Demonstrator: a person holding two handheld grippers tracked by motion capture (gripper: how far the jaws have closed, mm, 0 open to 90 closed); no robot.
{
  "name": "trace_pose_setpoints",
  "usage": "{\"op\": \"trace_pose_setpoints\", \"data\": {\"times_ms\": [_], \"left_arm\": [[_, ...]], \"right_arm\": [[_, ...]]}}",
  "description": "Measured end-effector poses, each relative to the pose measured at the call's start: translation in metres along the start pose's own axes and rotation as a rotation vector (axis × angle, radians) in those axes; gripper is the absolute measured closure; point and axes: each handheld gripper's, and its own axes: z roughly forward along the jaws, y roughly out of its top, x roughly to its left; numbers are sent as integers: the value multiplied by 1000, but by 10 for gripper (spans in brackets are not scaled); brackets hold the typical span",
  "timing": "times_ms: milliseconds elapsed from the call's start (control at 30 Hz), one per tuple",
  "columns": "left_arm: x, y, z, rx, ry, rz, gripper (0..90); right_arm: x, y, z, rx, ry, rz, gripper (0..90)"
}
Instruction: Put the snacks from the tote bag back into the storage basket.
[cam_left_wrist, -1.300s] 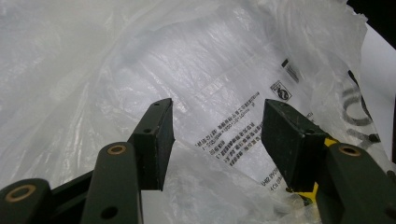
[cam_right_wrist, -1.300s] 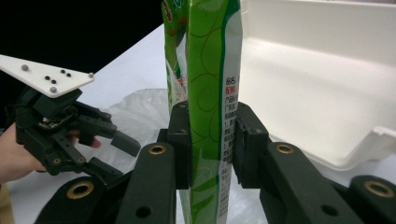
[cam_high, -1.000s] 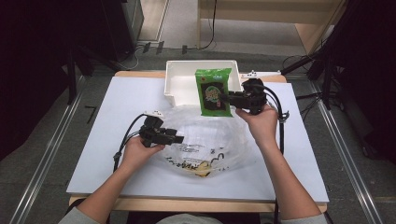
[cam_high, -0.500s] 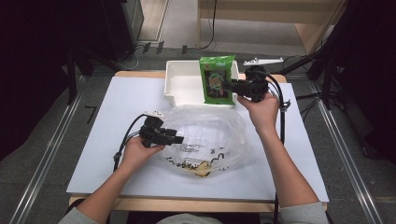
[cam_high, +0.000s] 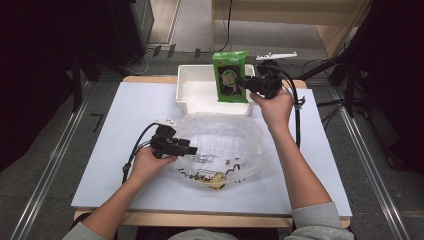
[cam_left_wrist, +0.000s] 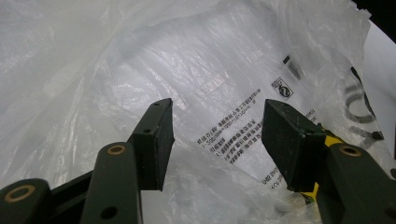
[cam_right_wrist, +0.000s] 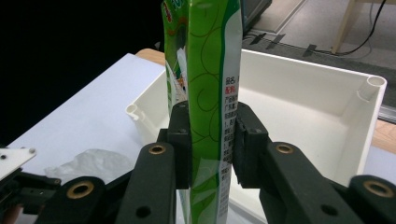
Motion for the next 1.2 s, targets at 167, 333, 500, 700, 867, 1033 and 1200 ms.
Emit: {"op": "trace_pose_setpoints", "data": {"times_ms": [167, 333, 500, 700, 867, 1033, 1200], "left_arm": [[0, 0, 0, 0, -1, 2, 449], [0, 0, 0, 0, -2, 2, 449], [0, 0, -1, -3, -4, 5, 449], [-1, 0, 0, -5, -6, 7, 449], [1, -1, -3, -15, -39, -25, 449], [0, -2, -5, -25, -44, -25, 449], [-3, -6, -5, -10, -15, -13, 449]], "right_arm": [[-1, 7, 7, -6, -16, -1, 737], [-3, 12, 14, -2, -23, -5, 737], [-6, 16, 23, -14, -40, 5, 737], [-7, 24, 38, -20, -45, 17, 737], [-11, 26, 48, -7, -58, 27, 737], [-13, 27, 59, 2, -66, 26, 737], [-16, 28, 68, -12, -52, 42, 737]]}}
